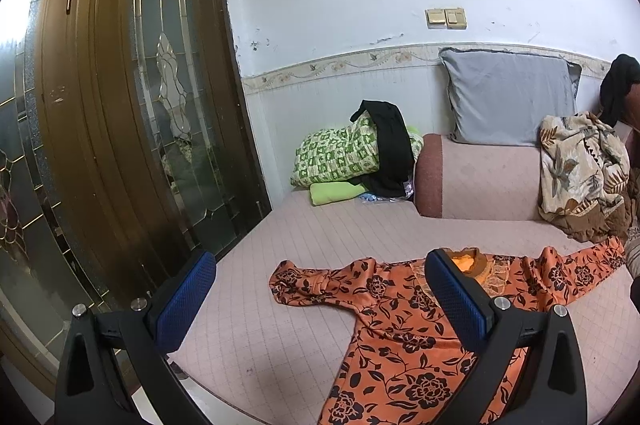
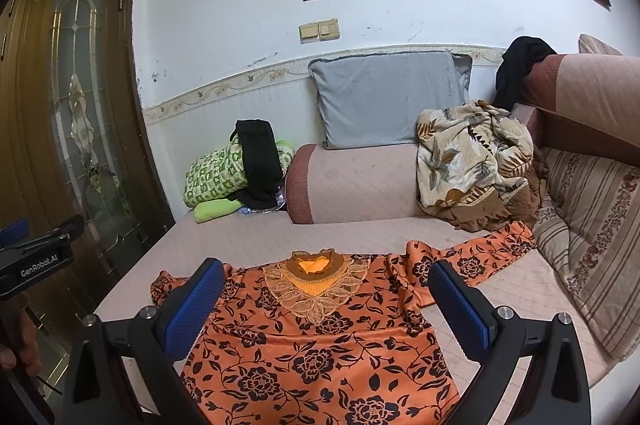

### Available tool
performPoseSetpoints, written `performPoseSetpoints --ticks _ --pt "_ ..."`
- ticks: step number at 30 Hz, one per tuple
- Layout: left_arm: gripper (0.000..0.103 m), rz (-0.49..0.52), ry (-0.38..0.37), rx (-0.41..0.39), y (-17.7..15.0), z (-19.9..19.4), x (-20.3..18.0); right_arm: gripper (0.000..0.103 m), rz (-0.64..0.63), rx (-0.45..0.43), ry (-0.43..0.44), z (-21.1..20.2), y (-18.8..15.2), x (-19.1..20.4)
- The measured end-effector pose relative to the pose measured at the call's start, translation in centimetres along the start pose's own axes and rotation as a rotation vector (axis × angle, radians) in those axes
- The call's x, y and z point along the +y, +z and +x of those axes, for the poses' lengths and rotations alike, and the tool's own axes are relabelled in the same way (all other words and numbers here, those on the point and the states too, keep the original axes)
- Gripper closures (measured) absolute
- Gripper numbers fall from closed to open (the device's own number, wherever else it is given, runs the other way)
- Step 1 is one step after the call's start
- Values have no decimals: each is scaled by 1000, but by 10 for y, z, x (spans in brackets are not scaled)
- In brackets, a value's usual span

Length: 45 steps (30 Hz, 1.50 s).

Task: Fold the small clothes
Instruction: 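Position both grippers above the spread orange rose-print dress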

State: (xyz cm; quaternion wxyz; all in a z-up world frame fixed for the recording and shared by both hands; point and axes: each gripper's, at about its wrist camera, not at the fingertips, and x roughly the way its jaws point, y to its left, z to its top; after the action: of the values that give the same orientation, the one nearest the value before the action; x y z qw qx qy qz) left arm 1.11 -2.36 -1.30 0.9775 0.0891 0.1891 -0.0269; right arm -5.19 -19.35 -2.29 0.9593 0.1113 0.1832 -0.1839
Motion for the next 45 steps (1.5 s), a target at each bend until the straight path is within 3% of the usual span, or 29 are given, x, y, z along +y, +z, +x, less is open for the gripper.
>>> performPoseSetpoints --ticks 9,13,17,22,25,32,45 --pt "0 -5 -25 18 -4 8 -4 0 22 14 -9 5 2 -8" --pt "0 -1 -109 90 -10 20 -16 0 35 40 2 10 5 -20" --pt "0 32 -163 135 -16 28 -34 0 108 17 -38 11 10 -54" --pt "0 70 -208 135 -15 26 -56 0 236 46 -96 12 17 -94" --pt "0 72 -198 109 -14 20 -58 0 262 76 -73 17 22 -101" --pt "0 34 -184 119 -9 28 -40 0 183 104 -24 26 32 -69" --pt "0 -71 -71 12 5 44 15 0 119 145 57 46 25 -13"
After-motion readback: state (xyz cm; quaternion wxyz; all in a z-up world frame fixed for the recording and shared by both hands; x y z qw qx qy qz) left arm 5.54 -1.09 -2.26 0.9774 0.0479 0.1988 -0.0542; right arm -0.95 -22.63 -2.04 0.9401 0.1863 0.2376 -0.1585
